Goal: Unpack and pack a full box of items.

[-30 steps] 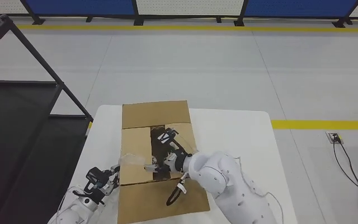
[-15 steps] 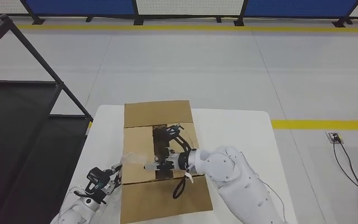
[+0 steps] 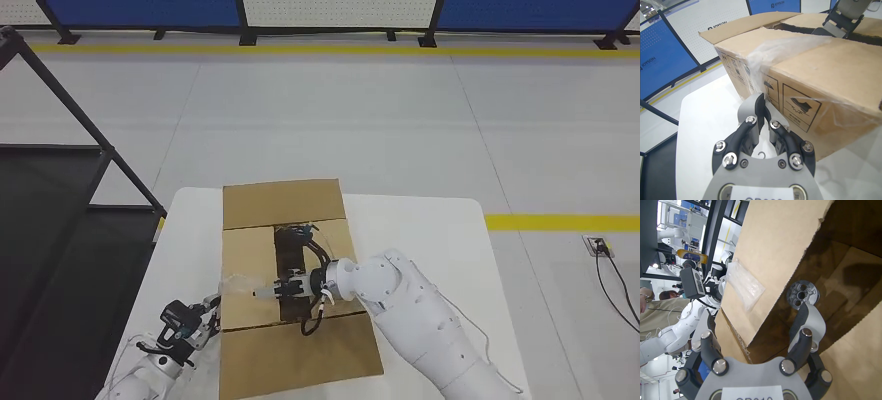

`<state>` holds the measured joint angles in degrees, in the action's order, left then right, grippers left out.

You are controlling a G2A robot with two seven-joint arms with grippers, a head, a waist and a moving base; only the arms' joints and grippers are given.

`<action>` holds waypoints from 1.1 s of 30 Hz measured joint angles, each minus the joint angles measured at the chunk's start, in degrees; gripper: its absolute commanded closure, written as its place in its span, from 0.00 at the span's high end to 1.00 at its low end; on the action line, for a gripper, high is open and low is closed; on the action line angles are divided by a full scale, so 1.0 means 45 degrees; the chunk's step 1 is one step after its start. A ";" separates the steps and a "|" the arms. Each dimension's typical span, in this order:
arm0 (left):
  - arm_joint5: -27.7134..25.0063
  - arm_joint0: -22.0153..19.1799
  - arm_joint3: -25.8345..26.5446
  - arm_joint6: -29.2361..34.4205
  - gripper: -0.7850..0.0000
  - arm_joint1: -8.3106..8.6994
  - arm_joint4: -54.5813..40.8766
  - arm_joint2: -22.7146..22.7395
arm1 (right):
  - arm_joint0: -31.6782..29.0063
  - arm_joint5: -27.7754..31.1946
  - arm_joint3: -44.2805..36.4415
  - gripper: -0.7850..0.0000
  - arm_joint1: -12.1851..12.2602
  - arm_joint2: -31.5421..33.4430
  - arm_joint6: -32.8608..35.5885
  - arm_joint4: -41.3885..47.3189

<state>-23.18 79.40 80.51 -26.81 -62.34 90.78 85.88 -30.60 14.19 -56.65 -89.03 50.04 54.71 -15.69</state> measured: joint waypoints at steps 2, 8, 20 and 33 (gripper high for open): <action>0.0034 0.0008 0.0005 -0.0012 0.00 0.0001 -0.0022 -0.0004 | 0.0173 0.0146 0.0497 0.00 -0.0078 -0.0042 -0.0016 0.0392; 0.0096 0.0024 0.0017 -0.0014 0.00 0.0003 -0.0067 -0.0024 | 0.0553 0.0511 0.1434 0.00 -0.0249 -0.0224 0.0066 0.0990; 0.0136 0.0026 0.0050 0.0026 0.00 0.0020 -0.0040 -0.0052 | 0.0881 0.1491 0.2496 0.00 -0.0450 -0.0255 0.0285 0.2254; 0.0440 0.0107 0.0173 -0.0045 0.00 0.0037 -0.0353 0.0204 | 0.1222 0.1178 0.3130 0.00 -0.0562 -0.0408 0.0184 0.2220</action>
<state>-21.19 79.88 81.29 -27.01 -62.17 89.19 86.80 -25.10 19.49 -42.57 -91.56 48.21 55.54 -5.70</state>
